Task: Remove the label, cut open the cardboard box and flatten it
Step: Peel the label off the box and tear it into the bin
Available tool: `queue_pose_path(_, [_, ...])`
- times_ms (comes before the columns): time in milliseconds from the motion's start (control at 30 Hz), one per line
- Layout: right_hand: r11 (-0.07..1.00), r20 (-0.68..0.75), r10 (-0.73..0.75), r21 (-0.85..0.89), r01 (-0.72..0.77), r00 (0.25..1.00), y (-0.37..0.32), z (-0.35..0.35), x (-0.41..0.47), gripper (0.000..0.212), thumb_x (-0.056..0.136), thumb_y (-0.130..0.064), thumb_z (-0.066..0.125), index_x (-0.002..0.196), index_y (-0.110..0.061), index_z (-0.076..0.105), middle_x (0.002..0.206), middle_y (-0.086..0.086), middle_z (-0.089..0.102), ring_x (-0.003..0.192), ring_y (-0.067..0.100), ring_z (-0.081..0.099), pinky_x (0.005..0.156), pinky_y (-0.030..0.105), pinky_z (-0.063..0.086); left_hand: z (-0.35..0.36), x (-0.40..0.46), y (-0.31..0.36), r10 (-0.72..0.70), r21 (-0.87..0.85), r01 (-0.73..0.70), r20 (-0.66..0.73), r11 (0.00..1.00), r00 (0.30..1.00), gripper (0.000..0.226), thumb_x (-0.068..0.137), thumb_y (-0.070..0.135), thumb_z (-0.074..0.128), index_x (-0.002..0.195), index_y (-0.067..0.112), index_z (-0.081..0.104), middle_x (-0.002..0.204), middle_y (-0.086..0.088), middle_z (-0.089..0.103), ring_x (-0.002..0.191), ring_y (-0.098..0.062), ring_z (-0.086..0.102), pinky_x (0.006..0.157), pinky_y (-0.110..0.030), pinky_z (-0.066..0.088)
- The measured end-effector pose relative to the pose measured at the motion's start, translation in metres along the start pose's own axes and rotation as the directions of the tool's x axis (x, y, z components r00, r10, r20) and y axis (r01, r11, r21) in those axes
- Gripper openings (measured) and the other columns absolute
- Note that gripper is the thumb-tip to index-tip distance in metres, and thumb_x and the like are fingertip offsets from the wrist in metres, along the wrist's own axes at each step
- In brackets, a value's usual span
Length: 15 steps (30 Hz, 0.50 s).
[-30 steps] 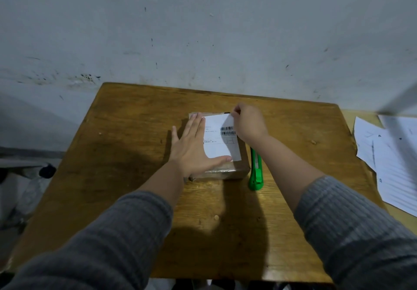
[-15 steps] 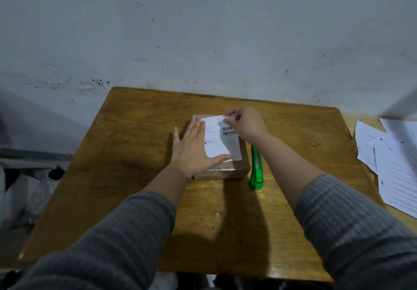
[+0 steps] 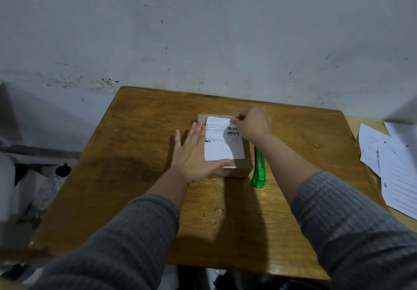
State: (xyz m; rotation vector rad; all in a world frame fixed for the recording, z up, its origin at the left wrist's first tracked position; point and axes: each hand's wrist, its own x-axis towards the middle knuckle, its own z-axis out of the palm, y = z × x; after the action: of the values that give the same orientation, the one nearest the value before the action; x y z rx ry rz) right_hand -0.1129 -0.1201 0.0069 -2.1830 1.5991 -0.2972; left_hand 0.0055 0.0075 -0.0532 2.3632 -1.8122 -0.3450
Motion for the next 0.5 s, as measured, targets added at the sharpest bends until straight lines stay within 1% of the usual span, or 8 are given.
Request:
queue_pose_path(67, [0.998,0.06,0.028,0.057,-0.032,0.998,-0.001,-0.003,-0.002,0.014,0.088,-0.033,0.06,0.08,-0.026,0.069,0.095,0.0,0.07,0.102,0.022,0.059,0.093,0.037,0.039,-0.001,0.0,0.001,0.0,-0.012,0.0,-0.001,1.0,1.0,0.122,0.064,0.094,0.022,0.151,0.015,-0.012,0.161,-0.001,-0.014,0.145,-0.014,-0.019,0.115,-0.055,-0.013])
queue_pose_path(133, [0.987,0.084,0.054,0.15,-0.066,0.995,-0.003,-0.009,-0.003,0.018,0.089,-0.028,0.06,0.072,-0.026,0.063,0.085,-0.001,0.067,0.09,0.019,0.062,0.089,0.039,0.047,0.0,0.0,0.001,0.01,-0.021,-0.011,-0.006,1.0,1.0,0.12,0.065,0.093,0.023,0.151,0.017,-0.013,0.161,-0.001,-0.014,0.145,-0.015,-0.019,0.115,-0.056,-0.014])
queue_pose_path(167, [0.977,0.085,0.063,0.199,-0.079,0.994,-0.003,-0.014,-0.004,0.017,0.09,-0.025,0.06,0.073,-0.024,0.063,0.083,-0.002,0.065,0.083,0.016,0.061,0.079,0.034,0.05,0.0,0.001,0.0,0.017,-0.025,-0.017,-0.011,1.0,1.0,0.12,0.065,0.094,0.023,0.151,0.019,-0.013,0.161,0.0,-0.014,0.145,-0.015,-0.019,0.115,-0.056,-0.013])
queue_pose_path(233, [0.958,0.076,0.076,0.271,-0.094,0.994,-0.004,-0.024,-0.006,0.015,0.09,-0.021,0.058,0.077,-0.018,0.066,0.081,-0.001,0.065,0.068,0.011,0.056,0.056,0.024,0.042,0.001,0.001,0.0,0.024,-0.03,-0.025,-0.015,0.999,1.0,0.12,0.065,0.094,0.022,0.151,0.019,-0.013,0.16,0.0,-0.016,0.145,-0.014,-0.02,0.115,-0.057,-0.012])
queue_pose_path(267, [0.949,0.063,0.085,0.299,-0.1,0.994,-0.004,-0.029,-0.006,0.016,0.09,-0.02,0.058,0.077,-0.016,0.066,0.08,0.001,0.065,0.064,0.01,0.054,0.051,0.023,0.038,0.001,0.002,-0.001,0.024,-0.022,-0.024,-0.009,0.999,1.0,0.12,0.065,0.094,0.022,0.151,0.018,-0.013,0.16,0.0,-0.017,0.145,-0.014,-0.021,0.115,-0.057,-0.012])
queue_pose_path(367, [0.91,0.006,0.143,0.391,-0.134,0.99,-0.003,-0.041,-0.005,0.02,0.088,-0.018,0.057,0.078,-0.006,0.069,0.082,0.008,0.071,0.06,0.012,0.052,0.051,0.025,0.039,0.0,0.001,0.0,0.015,-0.001,-0.015,0.013,1.0,1.0,0.121,0.066,0.094,0.023,0.151,0.016,-0.012,0.159,0.0,-0.019,0.144,-0.014,-0.023,0.114,-0.056,-0.014])
queue_pose_path(433, [0.898,-0.003,0.172,0.412,-0.155,0.985,-0.002,-0.047,-0.006,0.021,0.088,-0.02,0.059,0.082,-0.003,0.071,0.083,0.01,0.072,0.055,0.01,0.048,0.052,0.025,0.039,-0.001,0.0,0.001,-0.003,-0.07,0.003,-0.002,0.998,1.0,0.118,0.067,0.092,0.026,0.152,0.018,-0.01,0.16,0.002,-0.015,0.144,-0.013,-0.021,0.112,-0.054,-0.019])
queue_pose_path(500, [0.892,-0.001,0.18,0.422,-0.163,0.984,0.0,-0.05,-0.01,0.021,0.088,-0.02,0.06,0.077,-0.006,0.07,0.079,0.006,0.07,0.054,0.008,0.047,0.049,0.023,0.036,-0.007,0.001,0.003,-0.03,-0.211,0.003,-0.126,0.978,0.992,0.104,0.075,0.083,0.034,0.152,0.019,0.005,0.161,0.003,0.0,0.147,-0.012,-0.011,0.112,-0.047,-0.019])
